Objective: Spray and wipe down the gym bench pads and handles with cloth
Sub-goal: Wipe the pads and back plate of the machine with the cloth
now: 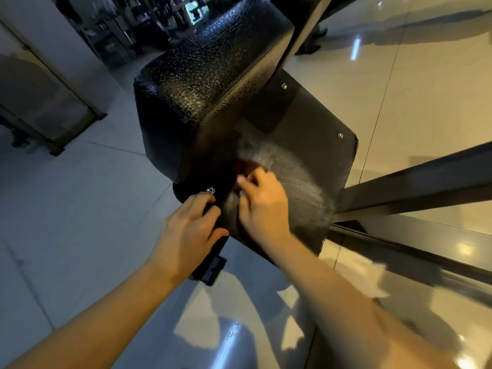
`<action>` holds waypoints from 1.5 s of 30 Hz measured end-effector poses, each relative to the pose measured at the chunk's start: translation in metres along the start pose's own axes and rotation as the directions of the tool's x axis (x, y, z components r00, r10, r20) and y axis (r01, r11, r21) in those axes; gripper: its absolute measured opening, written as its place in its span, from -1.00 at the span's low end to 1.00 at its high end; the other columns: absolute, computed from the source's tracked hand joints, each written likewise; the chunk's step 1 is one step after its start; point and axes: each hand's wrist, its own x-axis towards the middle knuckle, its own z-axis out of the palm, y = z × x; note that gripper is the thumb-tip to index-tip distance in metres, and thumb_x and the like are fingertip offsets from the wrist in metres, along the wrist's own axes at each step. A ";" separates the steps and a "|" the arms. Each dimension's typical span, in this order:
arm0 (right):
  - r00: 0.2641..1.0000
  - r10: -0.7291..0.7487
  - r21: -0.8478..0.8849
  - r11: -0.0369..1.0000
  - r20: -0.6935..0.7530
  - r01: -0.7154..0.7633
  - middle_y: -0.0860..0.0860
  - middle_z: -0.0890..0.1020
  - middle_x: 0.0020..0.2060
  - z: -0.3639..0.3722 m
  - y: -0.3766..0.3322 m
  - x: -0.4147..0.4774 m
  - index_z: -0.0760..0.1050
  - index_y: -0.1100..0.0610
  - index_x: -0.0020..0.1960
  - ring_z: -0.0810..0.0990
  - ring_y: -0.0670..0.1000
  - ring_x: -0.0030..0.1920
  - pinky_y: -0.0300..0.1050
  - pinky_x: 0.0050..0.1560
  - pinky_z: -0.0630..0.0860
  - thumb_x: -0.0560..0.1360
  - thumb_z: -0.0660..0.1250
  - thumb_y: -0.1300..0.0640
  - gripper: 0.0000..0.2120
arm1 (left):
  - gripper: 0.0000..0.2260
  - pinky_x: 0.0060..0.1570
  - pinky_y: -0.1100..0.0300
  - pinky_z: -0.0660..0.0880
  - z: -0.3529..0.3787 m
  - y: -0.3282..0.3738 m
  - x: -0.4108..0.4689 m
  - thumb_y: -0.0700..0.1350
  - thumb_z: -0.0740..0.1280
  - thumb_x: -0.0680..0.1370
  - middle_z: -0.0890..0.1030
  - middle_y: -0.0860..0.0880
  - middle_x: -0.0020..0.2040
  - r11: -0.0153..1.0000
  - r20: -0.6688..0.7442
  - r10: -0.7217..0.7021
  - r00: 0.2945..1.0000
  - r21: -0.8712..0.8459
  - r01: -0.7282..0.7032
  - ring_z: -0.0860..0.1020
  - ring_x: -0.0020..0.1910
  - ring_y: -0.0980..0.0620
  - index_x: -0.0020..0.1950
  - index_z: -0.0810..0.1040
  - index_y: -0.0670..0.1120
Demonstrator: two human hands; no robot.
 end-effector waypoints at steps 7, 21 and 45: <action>1.000 -0.025 -0.059 0.998 -0.009 0.025 0.15 0.55 0.05 -0.004 0.051 -0.030 0.62 0.15 0.27 0.51 0.17 -0.01 0.04 -0.05 0.47 0.54 0.28 0.13 -0.67 | -0.68 -0.11 -0.09 0.65 0.008 -0.002 0.001 -0.07 0.61 0.37 0.61 -0.22 0.14 1.000 -0.063 0.025 0.998 -0.002 -0.025 0.54 0.14 -0.14 -0.02 0.67 -0.24; 0.991 -0.125 -0.008 0.992 0.053 0.126 0.21 0.54 0.03 -0.003 0.023 -0.079 0.57 0.26 0.31 0.50 0.18 -0.07 0.05 -0.14 0.42 0.54 0.33 0.18 -0.64 | -0.66 0.02 -0.07 0.66 0.006 -0.005 0.002 0.00 0.58 0.42 0.59 -0.18 0.17 1.000 -0.012 0.027 1.000 -0.002 -0.027 0.60 0.17 -0.15 0.02 0.66 -0.23; 0.863 0.490 -0.108 0.858 -0.123 -0.502 0.12 0.52 0.09 -0.015 0.040 -0.016 0.61 0.19 0.20 0.53 0.13 0.07 0.05 0.08 0.54 0.60 0.32 0.13 -0.76 | -0.73 -0.01 -0.04 0.66 0.002 -0.002 0.003 0.01 0.53 0.46 0.60 -0.10 0.08 0.999 -0.020 0.022 1.000 -0.030 -0.023 0.57 0.16 -0.08 -0.03 0.66 -0.17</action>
